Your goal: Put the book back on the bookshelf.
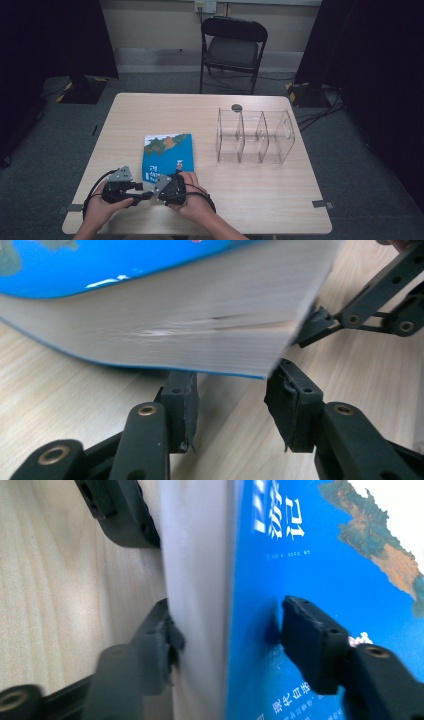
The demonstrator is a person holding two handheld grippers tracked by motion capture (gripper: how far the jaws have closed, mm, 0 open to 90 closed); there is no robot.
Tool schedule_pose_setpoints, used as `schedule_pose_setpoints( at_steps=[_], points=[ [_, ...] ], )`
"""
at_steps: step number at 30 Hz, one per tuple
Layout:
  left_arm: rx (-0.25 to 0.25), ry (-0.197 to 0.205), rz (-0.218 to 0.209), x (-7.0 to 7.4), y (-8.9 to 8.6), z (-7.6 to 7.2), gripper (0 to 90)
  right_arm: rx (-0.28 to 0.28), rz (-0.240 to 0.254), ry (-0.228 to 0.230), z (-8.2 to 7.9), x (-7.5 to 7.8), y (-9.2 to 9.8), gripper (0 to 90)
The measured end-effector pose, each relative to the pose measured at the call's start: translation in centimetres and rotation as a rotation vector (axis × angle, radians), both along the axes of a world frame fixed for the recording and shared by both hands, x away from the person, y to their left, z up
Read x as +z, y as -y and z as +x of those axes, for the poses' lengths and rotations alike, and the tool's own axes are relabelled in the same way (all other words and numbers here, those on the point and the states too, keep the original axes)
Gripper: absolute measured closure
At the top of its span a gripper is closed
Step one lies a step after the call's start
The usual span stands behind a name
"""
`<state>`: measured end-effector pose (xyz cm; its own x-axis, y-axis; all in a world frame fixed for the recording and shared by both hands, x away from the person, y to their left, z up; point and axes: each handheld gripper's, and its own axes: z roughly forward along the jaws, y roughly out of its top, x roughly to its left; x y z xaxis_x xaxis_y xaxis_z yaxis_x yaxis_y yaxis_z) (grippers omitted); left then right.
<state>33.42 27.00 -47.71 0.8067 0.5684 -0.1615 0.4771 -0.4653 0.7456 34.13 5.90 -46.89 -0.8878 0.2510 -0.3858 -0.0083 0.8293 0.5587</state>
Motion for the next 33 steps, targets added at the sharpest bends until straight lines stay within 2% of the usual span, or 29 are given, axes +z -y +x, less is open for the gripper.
schedule_pose_setpoints(
  at_steps=[1,3,5,6,9,10,14,16,17,18,19,21,22,24,25,31,33],
  points=[
    [-0.009,0.008,0.009,0.0,0.0,0.1,55.9,0.001,-0.004,0.004,0.0,0.1,0.0,44.3],
    [-0.011,0.019,-0.002,-0.1,0.0,0.1,53.5,0.001,-0.008,0.004,0.0,0.3,0.1,47.4],
    [0.004,0.044,0.026,-0.1,0.0,0.1,42.9,0.004,-0.004,-0.007,0.1,0.5,0.2,49.2],
    [0.011,0.061,0.055,-0.1,-0.1,0.1,38.7,0.002,-0.006,-0.008,0.1,0.6,0.2,49.6],
    [0.027,0.091,0.065,-0.3,-0.4,0.2,27.7,-0.001,-0.010,-0.023,0.3,0.8,0.3,50.2],
    [0.017,0.106,0.076,-0.3,-0.6,0.3,25.7,-0.002,-0.016,-0.031,0.3,0.9,0.3,50.6],
    [0.030,0.104,0.094,-0.5,-0.9,0.5,20.5,0.000,-0.033,-0.049,0.4,1.5,0.6,51.7],
    [0.034,0.103,0.093,-0.7,-1.0,0.6,19.8,0.001,-0.026,-0.063,0.6,2.0,0.8,52.3],
    [0.035,0.095,0.078,-0.8,-0.9,0.6,18.8,0.004,-0.023,-0.065,0.7,2.3,0.9,52.7],
    [0.022,0.102,0.096,-0.8,-1.0,0.7,17.9,0.006,-0.029,-0.069,0.8,2.5,1.0,52.9],
    [0.020,0.101,0.092,-0.8,-0.9,0.6,17.7,0.008,-0.017,-0.085,1.0,2.7,1.2,53.0],
    [0.015,0.104,0.092,-0.9,-0.9,0.6,17.4,0.007,-0.024,-0.091,1.1,3.1,1.3,54.2],
    [0.011,0.106,0.094,-0.9,-0.9,0.6,16.6,0.003,-0.020,-0.085,1.1,3.4,1.4,54.5],
    [0.008,0.108,0.091,-1.0,-0.9,0.6,16.4,0.001,-0.007,-0.102,1.3,4.0,1.6,55.4],
    [0.005,0.107,0.107,-1.0,-0.9,0.5,16.4,-0.007,-0.006,-0.101,1.4,4.3,1.6,55.9],
    [0.006,0.105,0.119,-1.0,-0.9,0.4,16.4,-0.019,0.008,-0.113,2.0,6.4,2.0,58.7],
    [0.017,0.100,0.109,-1.1,-0.9,0.4,16.4,-0.023,0.009,-0.123,2.2,6.8,2.1,59.0]
  ],
)
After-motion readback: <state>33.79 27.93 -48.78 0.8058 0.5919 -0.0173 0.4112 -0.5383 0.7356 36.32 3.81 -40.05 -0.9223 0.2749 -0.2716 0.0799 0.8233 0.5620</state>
